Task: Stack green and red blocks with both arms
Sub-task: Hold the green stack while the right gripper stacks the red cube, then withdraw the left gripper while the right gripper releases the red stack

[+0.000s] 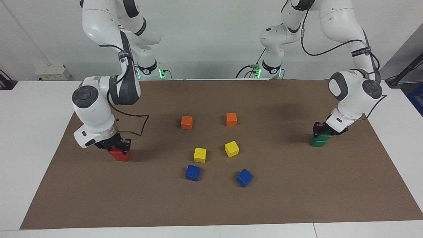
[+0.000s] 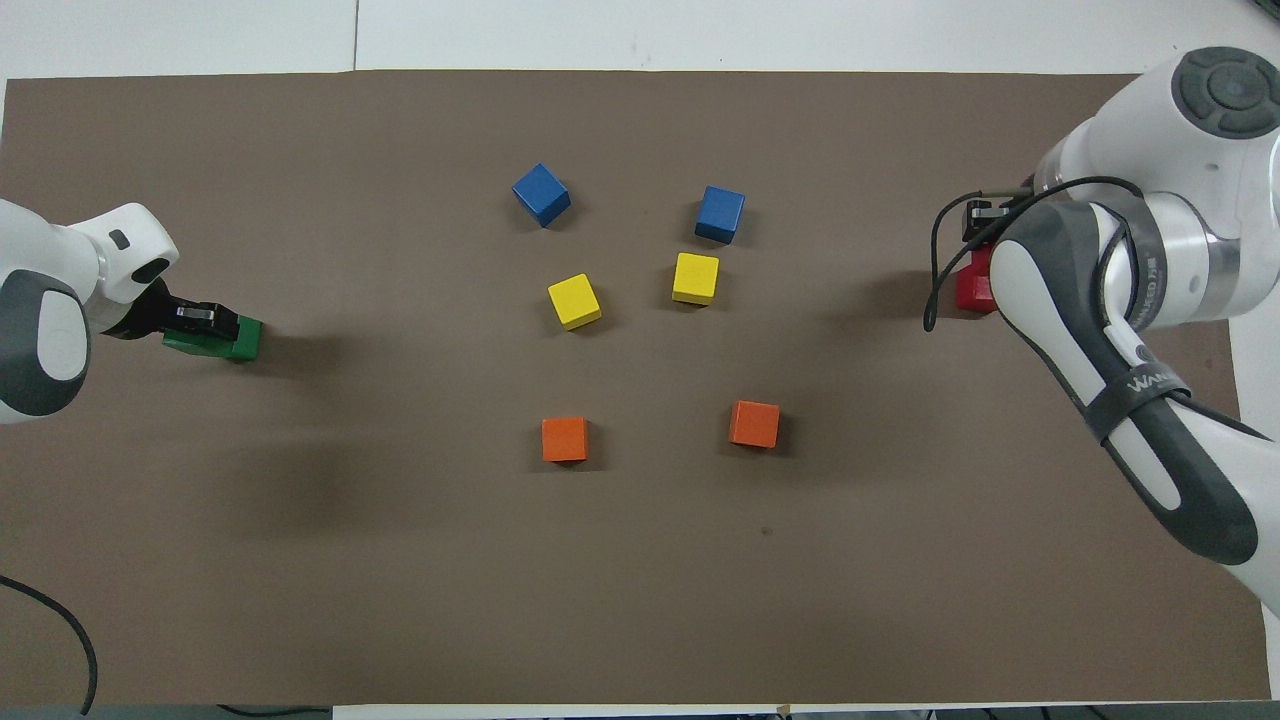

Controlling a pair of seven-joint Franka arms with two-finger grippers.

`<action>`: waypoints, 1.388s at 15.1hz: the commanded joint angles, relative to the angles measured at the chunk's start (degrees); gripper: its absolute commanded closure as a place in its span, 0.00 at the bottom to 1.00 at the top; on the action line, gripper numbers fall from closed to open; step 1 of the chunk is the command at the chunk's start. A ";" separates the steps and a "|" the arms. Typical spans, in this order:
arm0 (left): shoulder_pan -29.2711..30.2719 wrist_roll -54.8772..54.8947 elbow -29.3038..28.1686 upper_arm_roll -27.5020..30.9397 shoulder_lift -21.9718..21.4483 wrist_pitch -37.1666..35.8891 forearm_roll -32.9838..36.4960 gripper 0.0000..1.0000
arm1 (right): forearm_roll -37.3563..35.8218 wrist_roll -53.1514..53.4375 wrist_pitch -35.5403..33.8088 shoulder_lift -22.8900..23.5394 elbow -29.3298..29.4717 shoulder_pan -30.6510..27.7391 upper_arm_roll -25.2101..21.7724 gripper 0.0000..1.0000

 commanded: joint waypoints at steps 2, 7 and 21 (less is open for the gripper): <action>-0.79 -1.51 -1.67 0.52 -0.65 1.98 1.25 0.00 | -0.09 -1.13 3.24 -3.11 -5.34 -1.22 0.91 1.00; -0.62 -2.04 -1.76 0.52 -0.82 1.89 1.25 0.00 | -0.09 -1.92 3.59 -3.20 -5.95 -2.27 0.91 1.00; -1.76 -4.32 14.14 0.16 -14.80 -31.50 0.64 0.00 | 2.01 -1.30 10.80 -3.28 -10.17 -2.18 0.91 0.67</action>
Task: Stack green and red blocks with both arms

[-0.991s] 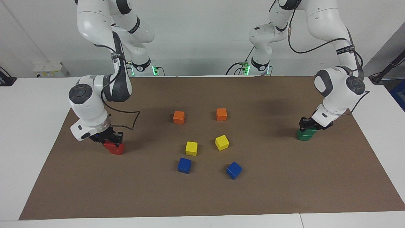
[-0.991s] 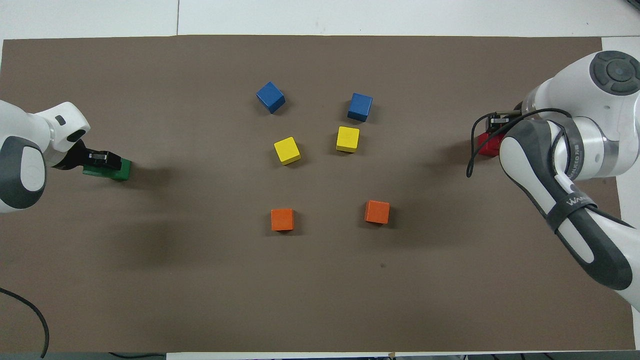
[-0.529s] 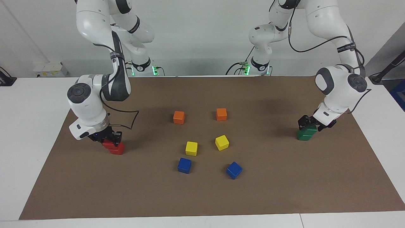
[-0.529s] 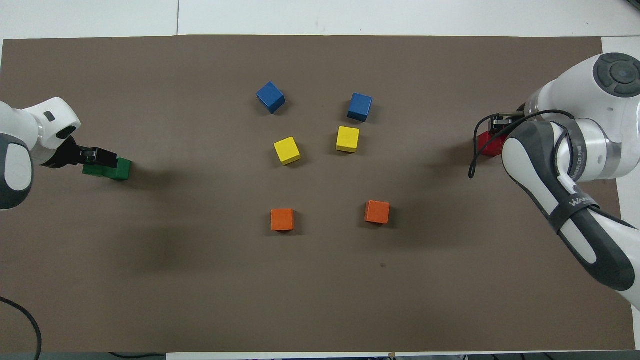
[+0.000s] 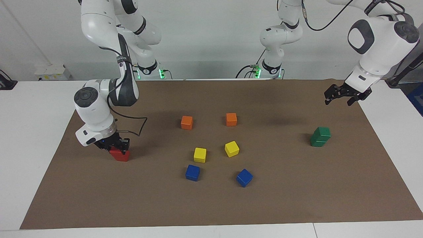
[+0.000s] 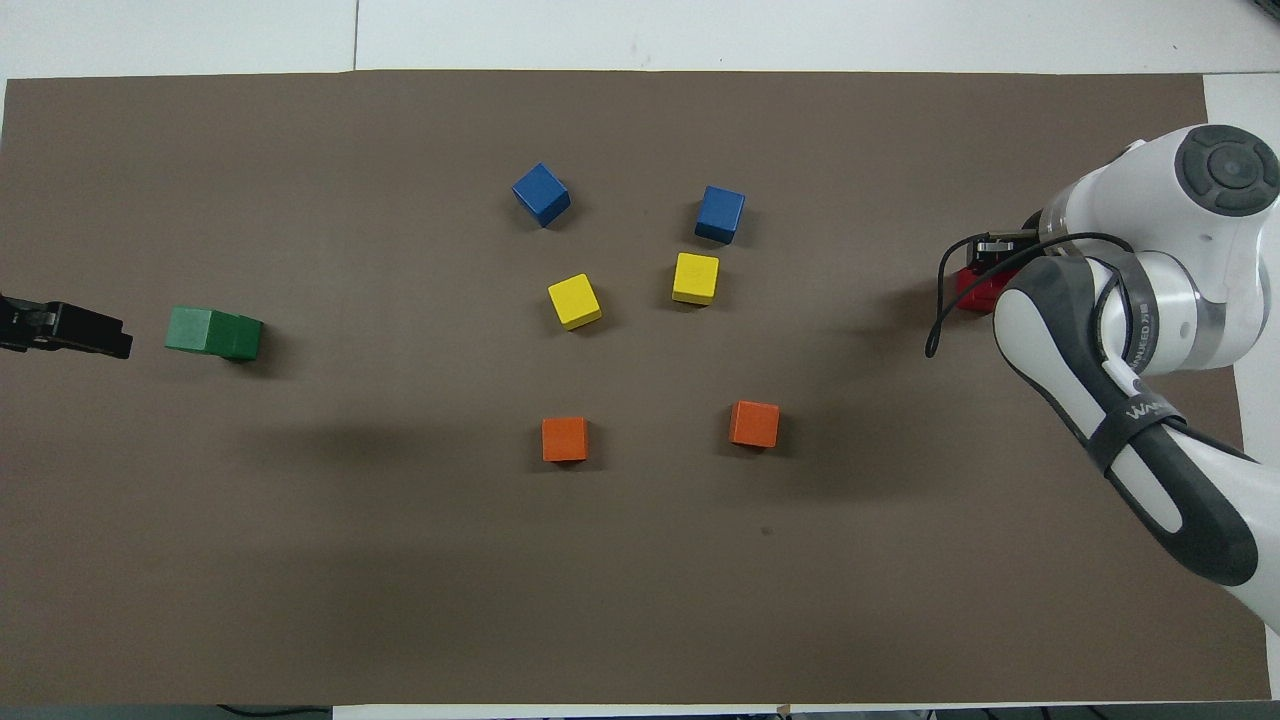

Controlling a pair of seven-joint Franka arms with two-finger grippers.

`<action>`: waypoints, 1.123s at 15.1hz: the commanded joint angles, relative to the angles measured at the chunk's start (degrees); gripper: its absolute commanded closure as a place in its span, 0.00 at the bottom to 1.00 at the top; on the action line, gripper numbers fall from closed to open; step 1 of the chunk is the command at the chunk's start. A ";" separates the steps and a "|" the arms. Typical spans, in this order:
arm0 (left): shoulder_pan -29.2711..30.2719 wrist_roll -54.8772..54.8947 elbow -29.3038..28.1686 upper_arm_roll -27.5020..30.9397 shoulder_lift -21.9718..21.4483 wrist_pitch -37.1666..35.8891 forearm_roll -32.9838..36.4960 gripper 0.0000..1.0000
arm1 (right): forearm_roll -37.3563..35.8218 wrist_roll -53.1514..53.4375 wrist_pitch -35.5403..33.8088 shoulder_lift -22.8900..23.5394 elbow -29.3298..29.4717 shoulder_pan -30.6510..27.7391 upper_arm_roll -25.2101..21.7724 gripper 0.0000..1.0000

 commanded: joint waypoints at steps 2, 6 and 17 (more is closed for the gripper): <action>-4.53 -4.52 3.32 1.79 0.71 -3.22 -0.35 0.00 | 1.25 -0.62 1.94 -1.26 -2.42 -0.88 0.50 0.00; -8.33 -7.17 11.21 5.05 4.04 -9.09 -3.60 0.00 | 1.34 -0.70 -2.53 -2.66 -2.15 -0.97 0.50 0.00; -9.30 -12.09 8.52 5.04 -0.42 -10.34 -2.99 0.00 | 1.60 -2.80 -31.54 -20.41 6.11 3.87 1.46 0.00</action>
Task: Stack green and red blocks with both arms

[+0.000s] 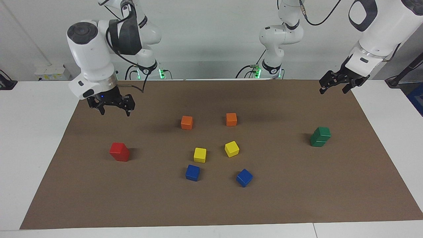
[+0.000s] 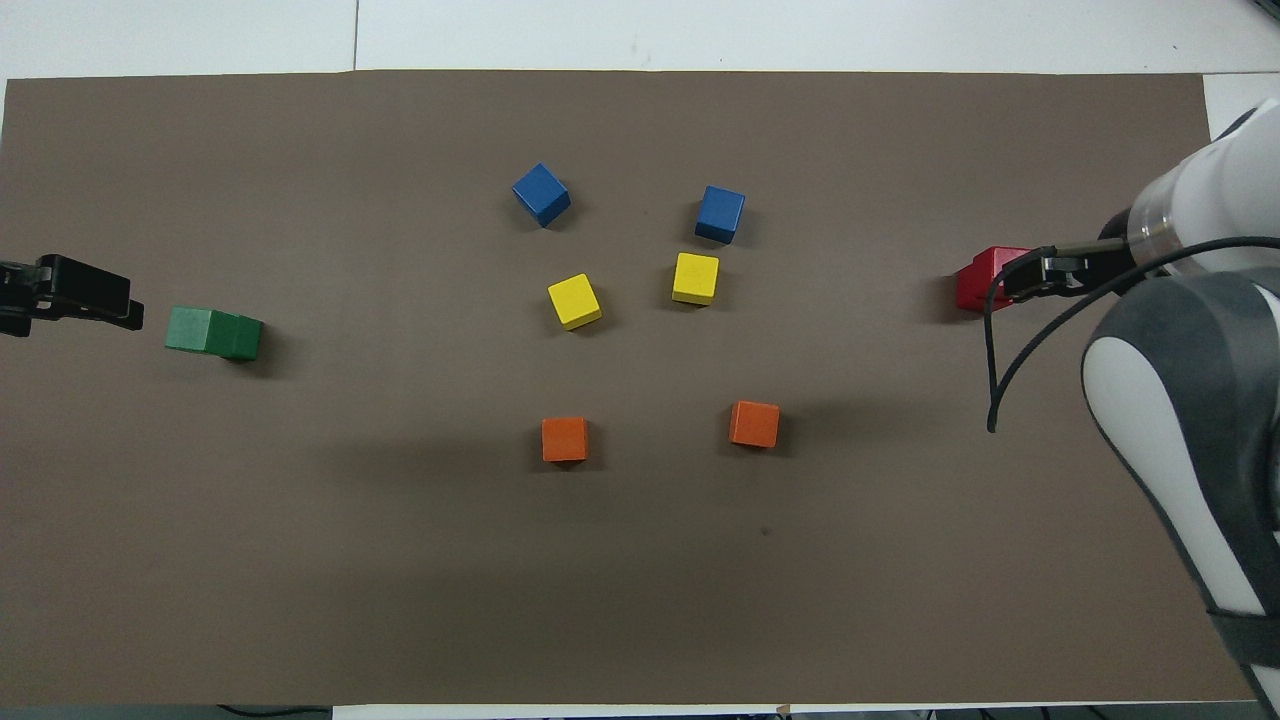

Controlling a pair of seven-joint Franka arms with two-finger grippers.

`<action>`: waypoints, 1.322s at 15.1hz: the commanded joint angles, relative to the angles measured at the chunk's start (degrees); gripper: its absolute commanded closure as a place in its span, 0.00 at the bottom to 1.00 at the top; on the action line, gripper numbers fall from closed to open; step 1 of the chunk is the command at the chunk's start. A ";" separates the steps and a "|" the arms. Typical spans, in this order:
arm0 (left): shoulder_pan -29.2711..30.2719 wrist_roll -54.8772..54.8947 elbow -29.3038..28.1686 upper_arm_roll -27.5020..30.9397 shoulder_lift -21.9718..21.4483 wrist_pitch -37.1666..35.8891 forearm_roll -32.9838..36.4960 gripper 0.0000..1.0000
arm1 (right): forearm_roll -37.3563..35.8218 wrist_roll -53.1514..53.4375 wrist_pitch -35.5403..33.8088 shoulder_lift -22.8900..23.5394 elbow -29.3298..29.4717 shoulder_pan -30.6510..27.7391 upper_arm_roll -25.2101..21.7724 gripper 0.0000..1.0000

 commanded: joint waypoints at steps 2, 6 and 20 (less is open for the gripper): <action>-0.43 -0.60 -4.19 0.90 -3.21 -0.15 -0.31 0.00 | 5.29 -2.93 -3.83 -2.92 -0.52 -0.81 0.06 0.00; -0.43 -0.77 -3.67 1.08 -2.95 0.21 -0.31 0.00 | 6.54 -2.94 -9.19 -3.89 0.44 -2.37 1.19 0.00; -1.05 -2.71 -1.91 -1.47 -2.60 1.45 0.22 0.00 | 6.63 -2.76 -14.21 -2.22 4.23 -4.06 2.17 0.00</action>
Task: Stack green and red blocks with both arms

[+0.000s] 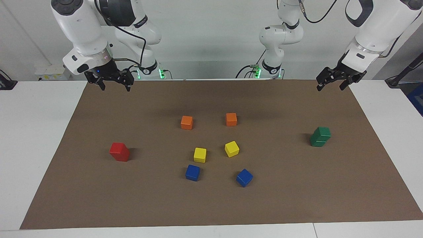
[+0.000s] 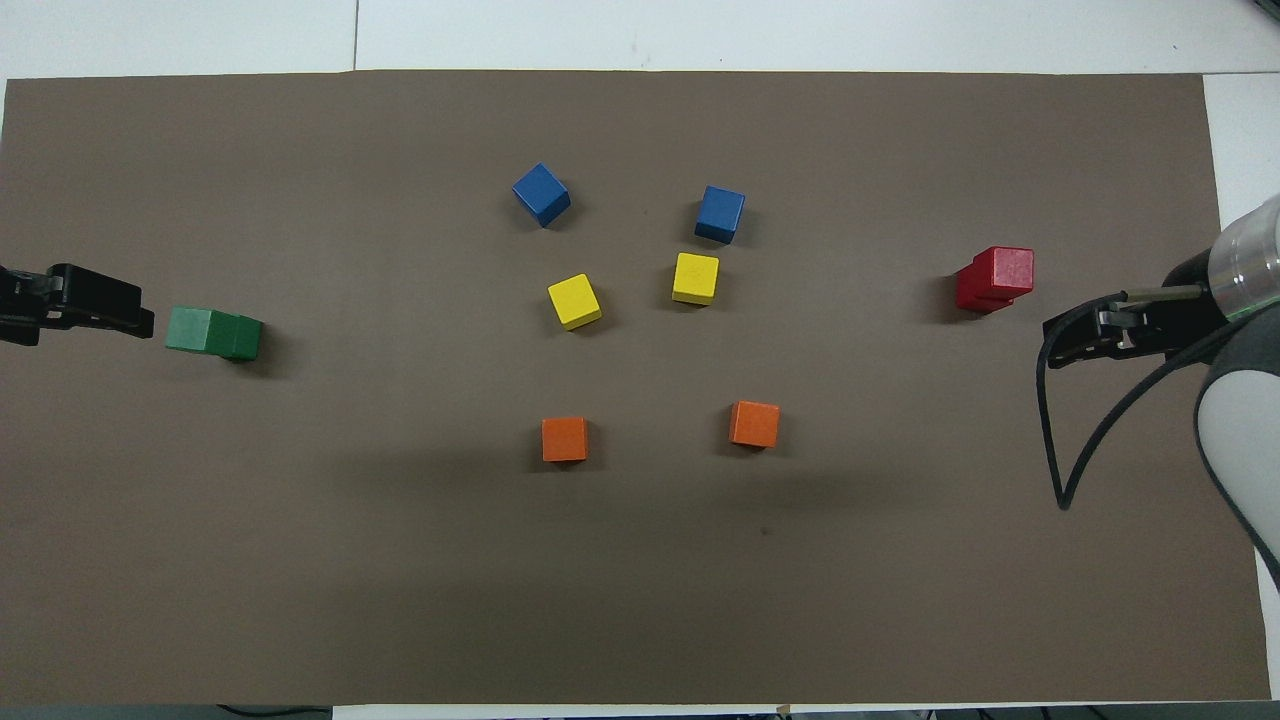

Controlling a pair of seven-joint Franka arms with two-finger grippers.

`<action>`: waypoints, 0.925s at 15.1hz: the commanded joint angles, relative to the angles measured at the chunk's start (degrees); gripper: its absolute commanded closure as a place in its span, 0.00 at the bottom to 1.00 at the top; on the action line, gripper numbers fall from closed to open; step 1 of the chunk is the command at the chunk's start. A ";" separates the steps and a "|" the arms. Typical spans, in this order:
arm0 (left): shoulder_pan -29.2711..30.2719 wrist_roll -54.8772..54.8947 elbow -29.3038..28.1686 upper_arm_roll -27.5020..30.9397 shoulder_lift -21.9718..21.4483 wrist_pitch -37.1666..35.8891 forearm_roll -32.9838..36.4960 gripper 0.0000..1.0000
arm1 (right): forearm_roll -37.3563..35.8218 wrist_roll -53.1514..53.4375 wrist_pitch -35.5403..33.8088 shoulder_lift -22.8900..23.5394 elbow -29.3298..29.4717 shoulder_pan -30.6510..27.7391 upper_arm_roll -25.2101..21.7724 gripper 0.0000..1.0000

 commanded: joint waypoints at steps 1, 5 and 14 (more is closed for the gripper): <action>-0.86 -0.54 -1.03 0.32 -1.11 1.14 0.22 0.00 | 1.31 -1.62 -1.26 0.66 1.28 -1.21 0.71 0.00; -0.86 -0.53 -1.04 0.84 -1.37 0.97 0.22 0.00 | 1.31 -1.62 -1.34 0.66 1.36 -1.13 0.63 0.00; -0.24 -0.80 -1.56 0.85 -1.63 0.61 0.22 0.00 | 1.14 -1.53 -1.87 0.66 1.80 -0.95 0.54 0.00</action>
